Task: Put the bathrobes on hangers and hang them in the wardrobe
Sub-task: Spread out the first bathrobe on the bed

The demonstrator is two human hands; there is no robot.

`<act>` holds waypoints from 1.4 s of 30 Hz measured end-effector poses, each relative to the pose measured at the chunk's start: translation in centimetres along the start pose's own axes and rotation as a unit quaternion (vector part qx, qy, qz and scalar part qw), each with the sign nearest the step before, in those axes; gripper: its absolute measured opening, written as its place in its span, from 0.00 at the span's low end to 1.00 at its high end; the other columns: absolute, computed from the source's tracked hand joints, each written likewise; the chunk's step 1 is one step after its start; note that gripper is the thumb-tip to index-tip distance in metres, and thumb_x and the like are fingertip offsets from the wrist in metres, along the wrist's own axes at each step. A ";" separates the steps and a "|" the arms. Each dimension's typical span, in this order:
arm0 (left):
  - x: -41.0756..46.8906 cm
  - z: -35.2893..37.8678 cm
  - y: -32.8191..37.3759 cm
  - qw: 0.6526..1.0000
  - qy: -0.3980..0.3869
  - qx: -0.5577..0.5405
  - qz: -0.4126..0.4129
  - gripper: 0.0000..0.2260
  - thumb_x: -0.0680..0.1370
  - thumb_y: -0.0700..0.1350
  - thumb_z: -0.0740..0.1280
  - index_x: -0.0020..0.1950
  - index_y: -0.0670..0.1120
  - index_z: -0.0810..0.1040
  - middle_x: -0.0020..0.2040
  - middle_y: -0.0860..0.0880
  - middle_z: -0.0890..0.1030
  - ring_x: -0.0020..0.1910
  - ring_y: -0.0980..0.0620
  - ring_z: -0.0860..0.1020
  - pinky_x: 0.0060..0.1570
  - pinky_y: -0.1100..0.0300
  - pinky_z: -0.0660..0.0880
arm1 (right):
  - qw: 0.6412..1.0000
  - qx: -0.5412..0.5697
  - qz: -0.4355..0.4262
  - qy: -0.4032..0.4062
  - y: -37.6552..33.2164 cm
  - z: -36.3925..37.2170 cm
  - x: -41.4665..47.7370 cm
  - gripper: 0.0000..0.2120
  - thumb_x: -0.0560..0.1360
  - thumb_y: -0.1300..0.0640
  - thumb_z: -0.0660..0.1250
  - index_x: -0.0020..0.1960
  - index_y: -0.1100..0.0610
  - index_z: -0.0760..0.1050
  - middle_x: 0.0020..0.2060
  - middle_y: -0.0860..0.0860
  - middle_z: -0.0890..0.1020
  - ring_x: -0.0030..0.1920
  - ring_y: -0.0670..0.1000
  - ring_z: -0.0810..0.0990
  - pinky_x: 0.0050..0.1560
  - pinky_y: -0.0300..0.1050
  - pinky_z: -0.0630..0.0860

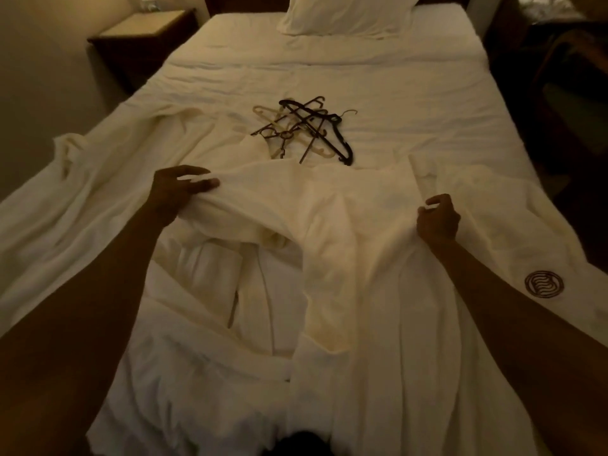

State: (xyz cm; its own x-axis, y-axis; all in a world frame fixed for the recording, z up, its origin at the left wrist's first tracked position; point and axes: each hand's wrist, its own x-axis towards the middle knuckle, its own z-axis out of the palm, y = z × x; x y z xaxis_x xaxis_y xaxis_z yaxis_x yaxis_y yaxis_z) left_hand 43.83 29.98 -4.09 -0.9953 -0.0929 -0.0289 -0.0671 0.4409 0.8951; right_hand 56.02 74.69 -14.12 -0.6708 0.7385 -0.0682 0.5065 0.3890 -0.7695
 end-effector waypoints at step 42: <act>-8.6 -5.0 -3.8 0.950 0.068 0.306 -0.003 0.09 0.73 0.41 0.72 0.52 0.46 0.80 0.58 0.40 0.79 0.62 0.37 0.74 0.62 0.49 0.67 | 0.992 0.030 0.043 -0.118 0.6 -6.6 -11.4 0.19 0.76 0.54 0.70 0.61 0.64 0.74 0.52 0.63 0.80 0.50 0.60 0.81 0.52 0.54 0.79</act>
State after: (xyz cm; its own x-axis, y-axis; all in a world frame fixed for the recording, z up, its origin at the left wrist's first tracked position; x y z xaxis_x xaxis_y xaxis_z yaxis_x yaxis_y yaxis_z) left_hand 52.99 24.66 -5.08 -0.9793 -0.1929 0.0612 -0.1425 0.8722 0.4680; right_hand 67.51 70.16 -9.66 -0.7380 0.6158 -0.2760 0.5387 0.2913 -0.7905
